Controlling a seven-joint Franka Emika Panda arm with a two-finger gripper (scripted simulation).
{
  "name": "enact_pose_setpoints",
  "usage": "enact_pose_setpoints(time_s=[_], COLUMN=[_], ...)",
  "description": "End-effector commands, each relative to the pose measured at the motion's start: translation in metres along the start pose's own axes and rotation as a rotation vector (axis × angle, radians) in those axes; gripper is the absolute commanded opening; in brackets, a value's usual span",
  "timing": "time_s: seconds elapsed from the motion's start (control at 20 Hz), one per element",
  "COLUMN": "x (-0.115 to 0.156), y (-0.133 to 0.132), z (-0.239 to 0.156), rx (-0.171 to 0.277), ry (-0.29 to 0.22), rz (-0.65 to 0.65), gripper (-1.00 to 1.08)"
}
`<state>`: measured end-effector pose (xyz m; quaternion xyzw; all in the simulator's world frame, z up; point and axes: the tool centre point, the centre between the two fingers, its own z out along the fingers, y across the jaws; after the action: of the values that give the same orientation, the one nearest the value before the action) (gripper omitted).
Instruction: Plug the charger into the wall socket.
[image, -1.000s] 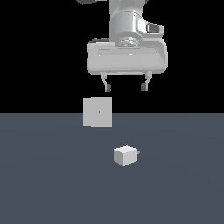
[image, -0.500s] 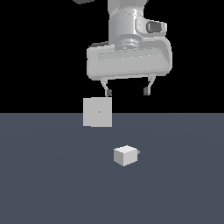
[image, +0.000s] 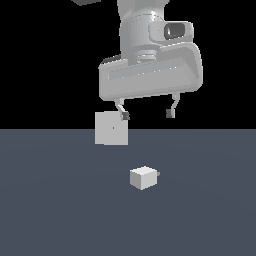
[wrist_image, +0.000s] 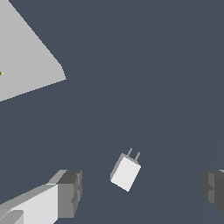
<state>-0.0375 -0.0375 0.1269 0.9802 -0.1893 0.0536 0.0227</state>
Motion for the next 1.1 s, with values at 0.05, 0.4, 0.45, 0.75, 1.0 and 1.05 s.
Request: enact_pose_setpoints(time_s=[0.05, 0.4, 0.45, 0.75, 1.0, 1.05], x=[-0.006, -0.017, -0.018, -0.026, -0.032, -0.033], y=[0.001, 0.003, 0.003, 0.003, 0.003, 0.003], z=[0.007, 0.021, 0.023, 0.034, 0.044, 0.045], rx=[-0.009, -0.027, -0.029, -0.045, -0.059, -0.061], ry=[0.024, 0.066, 0.072, 0.107, 0.134, 0.139], rz=[0.067, 0.188, 0.205, 0.303, 0.382, 0.396], gripper=[1.00, 1.00, 1.00, 1.00, 1.00, 1.00])
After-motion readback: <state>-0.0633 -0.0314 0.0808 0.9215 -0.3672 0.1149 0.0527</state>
